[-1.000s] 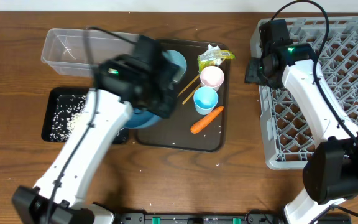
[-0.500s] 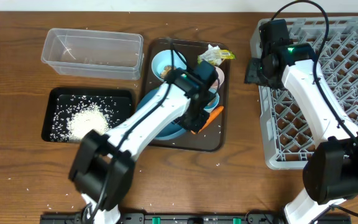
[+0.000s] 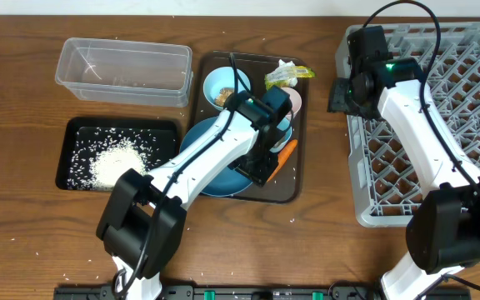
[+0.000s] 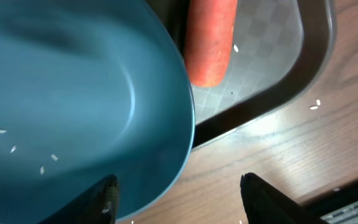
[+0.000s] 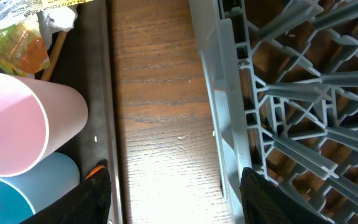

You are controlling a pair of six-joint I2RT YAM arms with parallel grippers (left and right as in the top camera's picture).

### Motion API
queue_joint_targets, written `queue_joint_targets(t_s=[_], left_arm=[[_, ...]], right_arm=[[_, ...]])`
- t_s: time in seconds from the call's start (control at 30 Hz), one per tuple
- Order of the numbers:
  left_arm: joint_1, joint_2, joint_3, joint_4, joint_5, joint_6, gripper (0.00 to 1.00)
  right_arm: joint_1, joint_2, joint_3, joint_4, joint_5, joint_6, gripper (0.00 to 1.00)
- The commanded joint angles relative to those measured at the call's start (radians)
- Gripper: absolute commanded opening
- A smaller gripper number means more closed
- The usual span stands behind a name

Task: Sort waste into correct bins and load items into the dishwasher rack
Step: 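Set the empty blue plate back on the brown tray with left gripper, then grasp the small blue bowl with the mushroom using the left gripper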

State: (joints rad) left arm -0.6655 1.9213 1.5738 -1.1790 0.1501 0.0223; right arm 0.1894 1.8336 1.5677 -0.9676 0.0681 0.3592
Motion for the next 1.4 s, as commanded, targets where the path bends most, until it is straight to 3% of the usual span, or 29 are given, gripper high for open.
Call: queue_joint_targets(t_s=[0.0,0.07,0.13,0.23,0.47,0.73,1.1,1.23,1.37], left_arm=[[0.035,-0.04,0.113,-0.019,-0.013,-0.002,0.66],[0.063,-0.043,0.183,-0.025,-0.026,-0.001,0.72],[0.091,-0.043,0.252,-0.008,-0.058,0.006,0.84],[0.137,-0.043,0.297,0.1,-0.093,0.06,0.93],[0.244,0.078,0.296,0.354,-0.092,0.104,0.94],[0.257,0.249,0.296,0.365,-0.066,0.146,0.94],[0.245,0.386,0.296,0.407,-0.061,0.16,0.79],[0.243,0.425,0.296,0.41,-0.061,0.16,0.56],[0.243,0.432,0.296,0.412,-0.061,0.16,0.41]], right_arm=[[-0.005,-0.012,-0.006,-0.001,0.011,-0.009,0.61],[-0.005,-0.012,-0.006,-0.001,0.011,-0.009,0.61],[-0.005,-0.012,-0.006,0.0,0.011,-0.009,0.61],[-0.005,-0.012,-0.006,0.001,0.011,-0.009,0.62],[-0.003,-0.012,-0.006,-0.006,0.011,-0.021,0.62],[-0.003,-0.012,-0.006,-0.026,0.011,-0.02,0.63],[-0.004,-0.012,-0.006,-0.016,0.029,-0.02,0.64],[-0.004,-0.012,-0.006,-0.016,0.041,-0.024,0.64],[-0.004,-0.012,-0.006,-0.013,0.041,-0.024,0.64]])
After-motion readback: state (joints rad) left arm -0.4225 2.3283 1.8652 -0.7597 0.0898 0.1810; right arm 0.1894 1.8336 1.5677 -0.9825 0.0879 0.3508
